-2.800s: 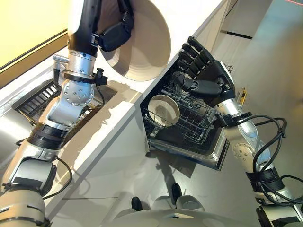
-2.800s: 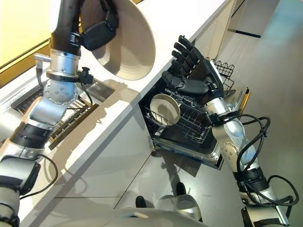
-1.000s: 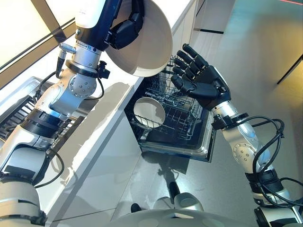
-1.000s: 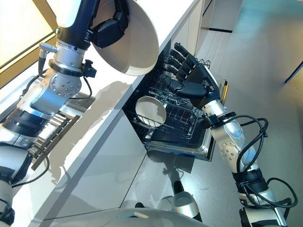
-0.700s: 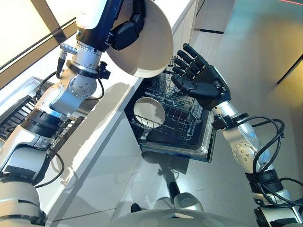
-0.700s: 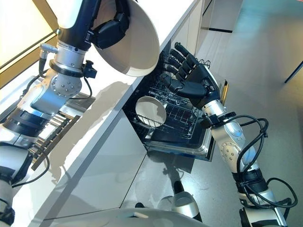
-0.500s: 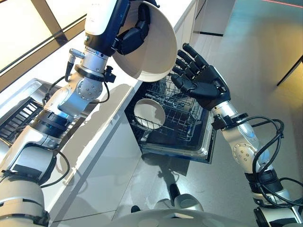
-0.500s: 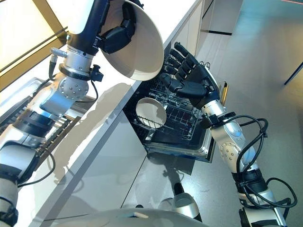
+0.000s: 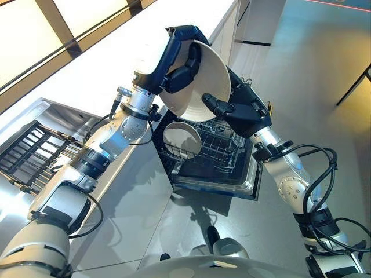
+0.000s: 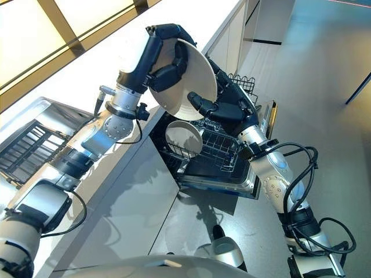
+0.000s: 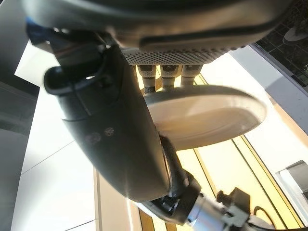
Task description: Pick up plates and place into dishwasher.
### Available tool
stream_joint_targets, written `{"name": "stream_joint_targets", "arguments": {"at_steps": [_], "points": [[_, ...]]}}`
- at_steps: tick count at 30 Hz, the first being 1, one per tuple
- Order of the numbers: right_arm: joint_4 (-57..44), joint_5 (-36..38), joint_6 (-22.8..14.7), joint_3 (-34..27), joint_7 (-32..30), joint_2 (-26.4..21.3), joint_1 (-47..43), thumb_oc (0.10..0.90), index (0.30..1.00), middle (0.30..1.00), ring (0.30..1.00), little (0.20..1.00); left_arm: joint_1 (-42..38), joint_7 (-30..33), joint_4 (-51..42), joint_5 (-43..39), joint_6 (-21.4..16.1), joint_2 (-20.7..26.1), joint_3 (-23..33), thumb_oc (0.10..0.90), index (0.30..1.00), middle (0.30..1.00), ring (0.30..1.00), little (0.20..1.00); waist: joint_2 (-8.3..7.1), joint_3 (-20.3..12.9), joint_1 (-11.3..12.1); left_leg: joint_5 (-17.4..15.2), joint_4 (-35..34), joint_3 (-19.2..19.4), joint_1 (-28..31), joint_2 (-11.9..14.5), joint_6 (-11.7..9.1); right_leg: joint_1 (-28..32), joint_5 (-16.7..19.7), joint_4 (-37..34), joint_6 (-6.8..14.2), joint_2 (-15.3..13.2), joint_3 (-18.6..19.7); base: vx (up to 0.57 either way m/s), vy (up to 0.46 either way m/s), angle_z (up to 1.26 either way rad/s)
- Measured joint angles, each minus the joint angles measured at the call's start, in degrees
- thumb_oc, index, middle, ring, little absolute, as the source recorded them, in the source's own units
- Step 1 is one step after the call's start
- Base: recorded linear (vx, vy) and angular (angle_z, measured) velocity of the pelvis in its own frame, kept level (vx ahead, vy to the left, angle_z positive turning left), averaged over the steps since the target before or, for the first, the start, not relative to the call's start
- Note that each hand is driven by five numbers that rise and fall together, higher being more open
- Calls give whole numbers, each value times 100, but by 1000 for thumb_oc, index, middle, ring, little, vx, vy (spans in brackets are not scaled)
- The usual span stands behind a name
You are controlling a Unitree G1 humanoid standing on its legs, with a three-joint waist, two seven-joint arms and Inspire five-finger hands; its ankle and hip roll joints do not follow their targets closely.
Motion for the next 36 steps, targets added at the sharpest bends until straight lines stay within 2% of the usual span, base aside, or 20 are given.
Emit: {"name": "stream_joint_targets", "arguments": {"at_steps": [6, 7, 8, 9, 16, 20, 22, 23, 29, 36], "points": [[-100, 12, 8, -2, 93, 12, 0, 800, 900, 900, 900, 900, 0, 78, 0, 0, -4, -67, -13, 100, 300, 300, 300, 200, -11, -6, -1, -1, -3, 25, 0, 2, -1, 0, -1, 0, 2, 1, 2, 0, 0, 0], [-100, 12, 8, -2, 92, 12, 0, 449, 599, 599, 599, 549, 0, 87, 0, -2, -5, -67, -24, 100, 300, 300, 300, 200, -13, -8, 2, -1, -4, 24, 0, 2, -1, 0, -1, 0, 2, 1, 1, 0, 0, 0], [-100, 12, 9, -2, 92, 12, 0, 298, 469, 469, 469, 398, 0, 89, 0, -2, -8, -67, -29, 100, 300, 300, 300, 200, -13, -8, 3, -1, -4, 24, 1, 2, -1, 1, -1, 0, 2, 1, 1, 0, 0, 0], [-100, 12, 8, -2, 92, 13, 0, 100, 300, 300, 300, 200, 1, 89, 0, -2, -23, -67, -37, 100, 300, 300, 300, 200, -13, -8, 7, -1, -4, 23, 0, 2, -1, 1, -2, 0, 2, 0, -1, 0, 0, 0], [-90, -41, 0, -82, -106, 17, 0, 100, 300, 300, 300, 200, 1, 94, -51, 4, -279, -67, -79, 100, 300, 300, 300, 200, -13, -8, 24, -1, -4, 12, -4, 2, -1, 4, 0, 0, 0, -3, -15, 0, 0, 0], [-41, -92, -5, -205, -322, 55, -2, 100, 300, 300, 300, 200, 1, 89, -185, 118, -245, -67, -132, 100, 300, 300, 300, 200, -13, -8, 25, -1, -5, 9, -4, 2, -1, 5, -1, 0, 2, -4, -20, 0, 0, 0], [-42, -132, -38, -213, -322, 65, -4, 100, 300, 300, 300, 200, 1, 89, -206, 113, -209, -67, -132, 369, 531, 531, 531, 469, -13, -8, 14, -1, -5, 3, -3, 3, -1, 5, -1, 0, 2, -4, -19, 0, 0, 0], [-42, -132, -39, -217, -322, 66, -5, 100, 300, 300, 300, 200, 1, 86, -218, 113, -199, -67, -132, 800, 900, 900, 900, 900, -13, -8, 16, -1, -5, -14, -4, 2, -1, 6, -1, 0, 1, -4, -20, 0, 0, 0], [-24, -119, -39, -356, -327, 65, -4, 100, 300, 300, 300, 200, 2, -90, -487, 106, -214, 31, -131, 800, 900, 900, 900, 900, -13, -8, 70, 0, -4, -59, -17, -2, 0, 10, 0, 0, -1, -11, -45, 2, 1, 1], [-3, -123, -42, -364, -330, 64, 2, 100, 300, 300, 300, 200, 2, -700, -1118, -194, 219, 370, -105, 800, 900, 900, 900, 900, -10, -10, 160, 12, 2, -140, -49, -5, 6, 21, 1, 0, -3, -25, -134, -16, -3, 6]]}}
